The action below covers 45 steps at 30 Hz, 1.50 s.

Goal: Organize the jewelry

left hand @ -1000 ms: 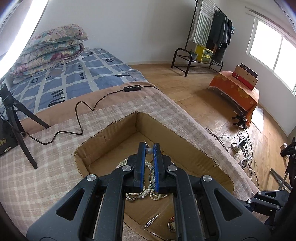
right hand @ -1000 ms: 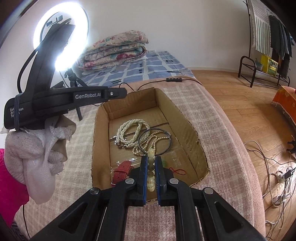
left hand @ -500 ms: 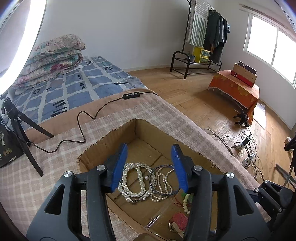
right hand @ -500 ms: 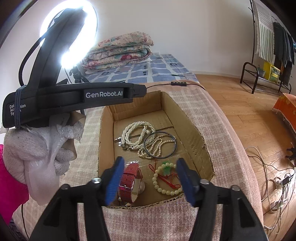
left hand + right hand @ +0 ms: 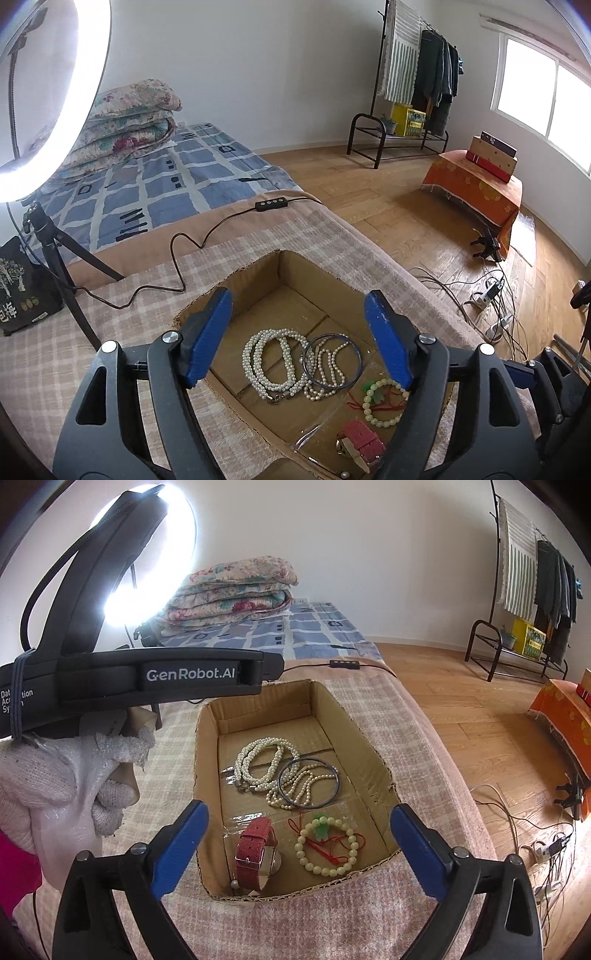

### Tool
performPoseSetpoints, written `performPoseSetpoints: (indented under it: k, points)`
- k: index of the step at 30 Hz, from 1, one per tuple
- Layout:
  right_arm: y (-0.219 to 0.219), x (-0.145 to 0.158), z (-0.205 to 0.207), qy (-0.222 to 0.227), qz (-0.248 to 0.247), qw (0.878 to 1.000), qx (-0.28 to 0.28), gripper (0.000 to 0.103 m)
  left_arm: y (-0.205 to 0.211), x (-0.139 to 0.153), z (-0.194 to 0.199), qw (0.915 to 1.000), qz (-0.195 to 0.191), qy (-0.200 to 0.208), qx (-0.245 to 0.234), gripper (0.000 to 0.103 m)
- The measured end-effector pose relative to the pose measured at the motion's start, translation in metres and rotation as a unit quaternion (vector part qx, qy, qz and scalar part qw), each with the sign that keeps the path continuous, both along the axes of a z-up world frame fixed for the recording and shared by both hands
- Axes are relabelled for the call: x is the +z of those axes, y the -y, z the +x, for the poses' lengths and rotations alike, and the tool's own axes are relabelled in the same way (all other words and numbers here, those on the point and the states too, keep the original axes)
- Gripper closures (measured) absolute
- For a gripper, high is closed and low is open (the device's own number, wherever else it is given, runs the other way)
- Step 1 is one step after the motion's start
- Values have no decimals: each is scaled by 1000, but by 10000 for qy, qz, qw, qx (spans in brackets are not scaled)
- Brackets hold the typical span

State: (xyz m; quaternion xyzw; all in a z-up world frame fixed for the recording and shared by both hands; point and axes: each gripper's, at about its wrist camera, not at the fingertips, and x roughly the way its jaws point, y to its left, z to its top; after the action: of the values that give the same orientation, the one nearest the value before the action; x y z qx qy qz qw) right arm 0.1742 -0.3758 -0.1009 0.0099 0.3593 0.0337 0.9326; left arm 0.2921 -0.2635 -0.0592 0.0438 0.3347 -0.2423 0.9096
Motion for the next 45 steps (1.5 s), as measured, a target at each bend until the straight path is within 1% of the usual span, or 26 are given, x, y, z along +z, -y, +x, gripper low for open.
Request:
performPoseSetpoints:
  k: [9, 18, 25, 34, 36, 38, 41, 45]
  points:
    - [-3, 14, -10, 135, -140, 9998, -86, 0, -7, 15, -14, 9999, 78, 111, 62, 26]
    - [-4, 34, -26, 322, -200, 9992, -161, 0, -25, 39, -34, 9993, 87, 327, 182, 26]
    - [-8, 50, -40, 496, -277, 9982, -179, 0, -42, 55, -56, 9984, 60, 500, 271, 26]
    - [-12, 66, -63, 673, -385, 9968, -191, 0, -67, 72, -90, 9975, -45, 620, 343, 26]
    - [-12, 69, -69, 728, -397, 9963, -229, 0, -72, 76, -98, 9972, -54, 643, 365, 25]
    - [-11, 73, -76, 785, -395, 9958, -264, 0, -79, 82, -106, 9971, -116, 650, 389, 23]
    - [-9, 80, -86, 887, -376, 9948, -327, 0, -88, 89, -123, 9960, -164, 772, 428, 18]
    - [-6, 87, -98, 991, -297, 9938, -397, 0, -99, 98, -145, 9950, -156, 882, 441, 17]
